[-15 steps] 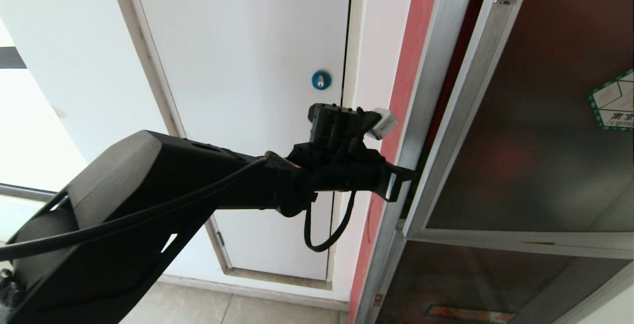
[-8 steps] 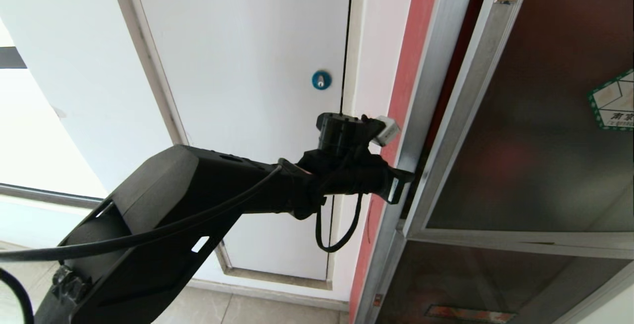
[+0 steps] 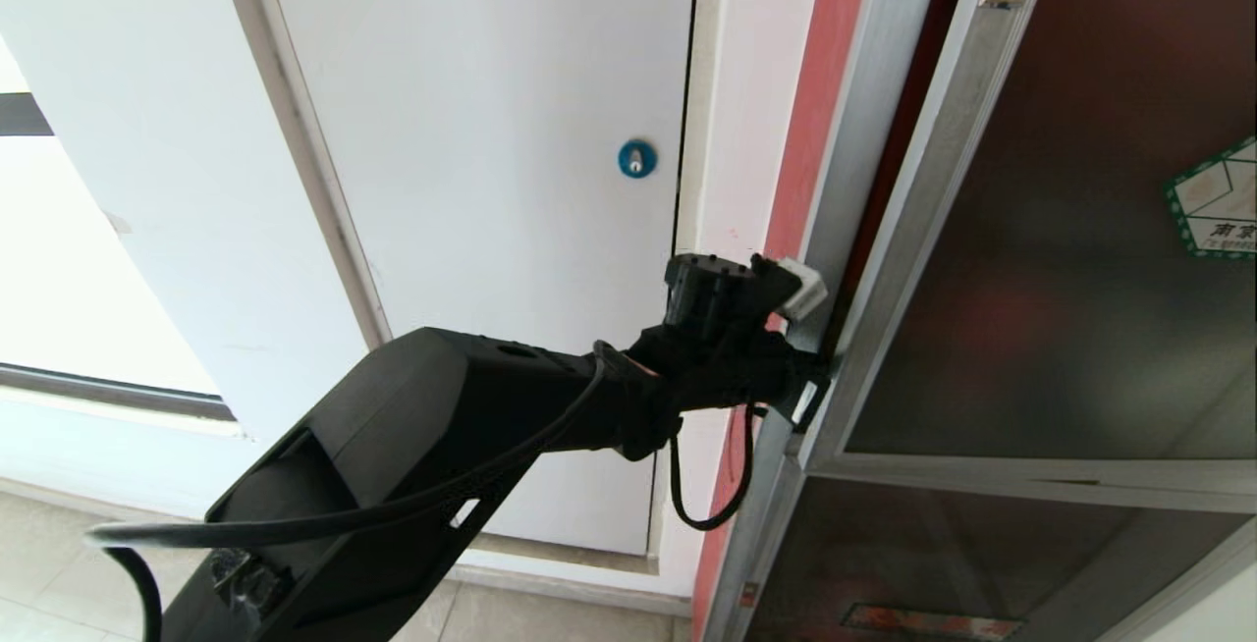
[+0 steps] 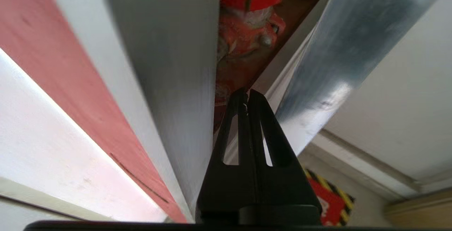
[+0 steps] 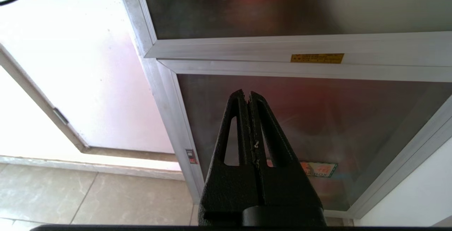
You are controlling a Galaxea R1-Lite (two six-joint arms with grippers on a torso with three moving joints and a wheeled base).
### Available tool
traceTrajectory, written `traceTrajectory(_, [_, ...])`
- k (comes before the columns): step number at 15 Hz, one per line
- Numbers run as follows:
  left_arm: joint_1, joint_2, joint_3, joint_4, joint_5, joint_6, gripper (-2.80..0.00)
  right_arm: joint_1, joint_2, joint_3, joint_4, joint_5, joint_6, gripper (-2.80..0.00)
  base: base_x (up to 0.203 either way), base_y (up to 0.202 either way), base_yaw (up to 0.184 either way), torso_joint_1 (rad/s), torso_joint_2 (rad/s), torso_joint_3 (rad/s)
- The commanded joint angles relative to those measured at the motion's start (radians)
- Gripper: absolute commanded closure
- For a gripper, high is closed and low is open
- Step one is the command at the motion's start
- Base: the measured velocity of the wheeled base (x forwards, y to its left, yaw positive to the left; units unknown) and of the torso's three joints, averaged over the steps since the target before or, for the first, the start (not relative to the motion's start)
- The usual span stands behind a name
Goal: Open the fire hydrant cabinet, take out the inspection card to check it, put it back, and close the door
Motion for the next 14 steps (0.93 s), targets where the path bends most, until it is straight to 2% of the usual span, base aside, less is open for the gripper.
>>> traceTrajectory(1, [-0.015,0.011,-0.001,-0.002,0.0,0.003,0.0,0.0,0.002,0.0,0.0,0.0,0.0,0.0,0.0,0.0,0.0,0.0,0.0,0.0])
traceTrajectory(4, [-0.03,-0.005,0.028,-0.002,0.0,0.006,0.0,0.0,0.002,0.0,0.0,0.0,0.0,0.0,0.0,0.0,0.0,0.0,0.0,0.0])
traceTrajectory(8, [-0.07,-0.079,0.128,-0.005,-0.002,0.01,0.0,0.0,0.002,0.0,0.0,0.0,0.0,0.0,0.0,0.0,0.0,0.0,0.0,0.0])
traceTrajectory(12, [-0.138,-0.152,0.279,-0.126,-0.003,0.011,0.0,0.0,0.002,0.0,0.0,0.0,0.0,0.0,0.0,0.0,0.0,0.0,0.0,0.0])
traceTrajectory(14, [-0.168,-0.187,0.329,-0.149,-0.003,0.013,0.0,0.0,0.002,0.0,0.0,0.0,0.0,0.0,0.0,0.0,0.0,0.0,0.0,0.0])
